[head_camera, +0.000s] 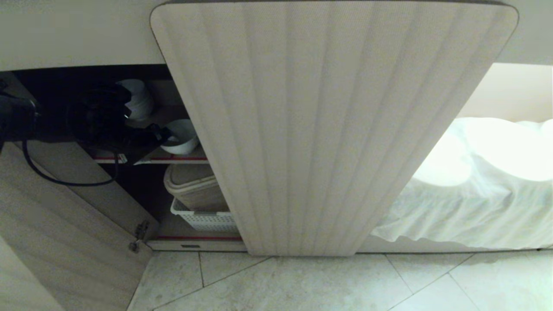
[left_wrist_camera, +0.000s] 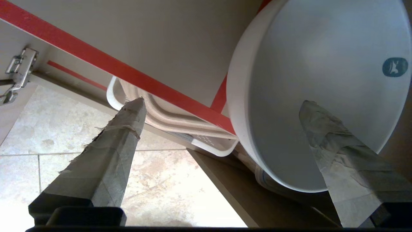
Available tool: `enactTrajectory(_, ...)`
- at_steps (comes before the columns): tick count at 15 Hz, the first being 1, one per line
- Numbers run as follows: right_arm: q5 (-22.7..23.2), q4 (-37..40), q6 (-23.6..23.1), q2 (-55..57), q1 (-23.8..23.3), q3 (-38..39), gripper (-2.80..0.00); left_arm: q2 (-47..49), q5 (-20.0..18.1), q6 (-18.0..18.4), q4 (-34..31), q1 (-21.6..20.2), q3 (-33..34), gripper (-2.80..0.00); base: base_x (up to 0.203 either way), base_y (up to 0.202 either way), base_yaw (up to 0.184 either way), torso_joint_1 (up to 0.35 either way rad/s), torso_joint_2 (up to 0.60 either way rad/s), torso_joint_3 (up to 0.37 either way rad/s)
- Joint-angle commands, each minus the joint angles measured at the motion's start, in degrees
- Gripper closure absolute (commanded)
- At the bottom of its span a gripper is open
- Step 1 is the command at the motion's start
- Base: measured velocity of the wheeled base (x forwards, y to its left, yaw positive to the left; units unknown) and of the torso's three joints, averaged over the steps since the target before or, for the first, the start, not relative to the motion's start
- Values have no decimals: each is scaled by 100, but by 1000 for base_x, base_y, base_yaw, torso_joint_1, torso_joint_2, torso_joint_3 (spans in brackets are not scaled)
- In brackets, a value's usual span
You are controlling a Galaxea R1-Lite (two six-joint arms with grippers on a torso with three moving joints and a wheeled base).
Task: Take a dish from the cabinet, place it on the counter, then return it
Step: Take the bowl from the cabinet
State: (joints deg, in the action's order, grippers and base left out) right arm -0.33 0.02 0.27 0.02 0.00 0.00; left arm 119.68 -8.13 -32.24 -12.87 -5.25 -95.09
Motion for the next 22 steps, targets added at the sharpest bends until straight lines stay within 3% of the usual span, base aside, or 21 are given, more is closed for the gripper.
enactTrajectory(1,-2,-2,0,-2,0,0,0,12,-4,-19,-5,7,-70,-280,0,0,0,0,0,0)
enactTrajectory(9,-2,-8,0,-2,0,0,0,109,62,-19,4,77,-274,-280,0,0,0,0,0,0)
enactTrajectory(10,-2,-2,0,-2,0,0,0,109,101,-19,4,86,-273,-91,0,0,0,0,0,0)
enactTrajectory(11,-2,-2,0,-2,0,0,0,109,128,-19,4,95,-273,0,0,0,0,0,0,0)
enactTrajectory(22,-2,-6,0,-2,0,0,0,91,189,-63,-33,66,-273,0,0,0,0,0,0,0)
